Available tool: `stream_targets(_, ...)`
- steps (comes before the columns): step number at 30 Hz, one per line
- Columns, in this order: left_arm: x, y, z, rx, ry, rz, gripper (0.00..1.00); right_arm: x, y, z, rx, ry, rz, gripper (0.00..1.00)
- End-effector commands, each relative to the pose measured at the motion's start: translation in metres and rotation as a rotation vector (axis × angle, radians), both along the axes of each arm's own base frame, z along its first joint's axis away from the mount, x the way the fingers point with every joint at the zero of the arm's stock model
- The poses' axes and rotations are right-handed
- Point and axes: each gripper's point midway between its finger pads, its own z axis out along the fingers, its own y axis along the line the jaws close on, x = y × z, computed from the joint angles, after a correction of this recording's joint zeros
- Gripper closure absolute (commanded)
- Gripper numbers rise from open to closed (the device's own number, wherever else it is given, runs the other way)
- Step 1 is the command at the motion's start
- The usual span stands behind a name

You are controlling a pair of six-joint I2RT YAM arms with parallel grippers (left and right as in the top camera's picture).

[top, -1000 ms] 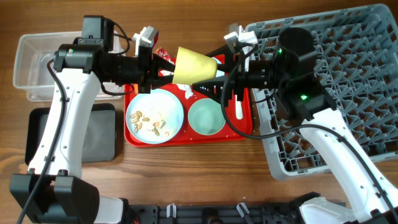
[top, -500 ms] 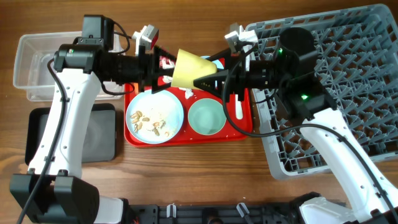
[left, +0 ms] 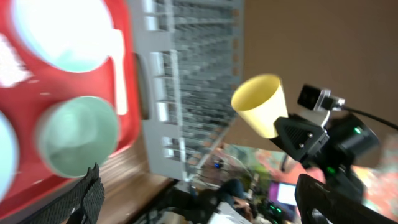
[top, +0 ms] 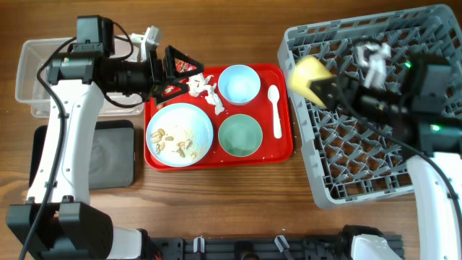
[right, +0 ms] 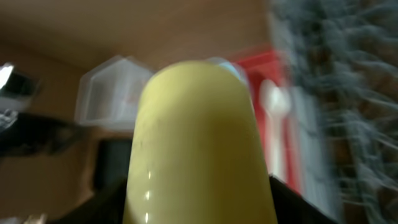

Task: Sort waste into correct bins and load items into the dishwasher rack
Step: 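Carry the yellow cup with the right gripper into the dish rack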

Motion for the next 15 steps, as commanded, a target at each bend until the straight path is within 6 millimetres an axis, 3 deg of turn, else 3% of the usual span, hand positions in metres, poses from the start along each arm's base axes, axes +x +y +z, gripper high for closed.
stream_targets(1, 0.006, 0.013, -0.018, 0.117, 0.004, 0.044, 0.0, -0.022, -0.06, -0.032, -0.285, 0.162, -0.226, 0.48)
stream_targets(7, 0.008, 0.018, -0.024, 0.162, 0.005, 0.061, 0.0, -0.071, -0.082, -0.069, -0.429, 0.445, -0.266, 0.48)
stream_targets(10, 0.008, 0.018, -0.025, 0.165, 0.008, 0.062, 0.0, -0.07, -0.084, -0.075, -0.438, 0.472, -0.264, 0.47)
stream_targets(15, 0.008, 0.02, -0.026, 0.177, 0.011, 0.066, 0.0, -0.046, -0.085, -0.089, -0.419, 0.482, -0.281, 0.46)
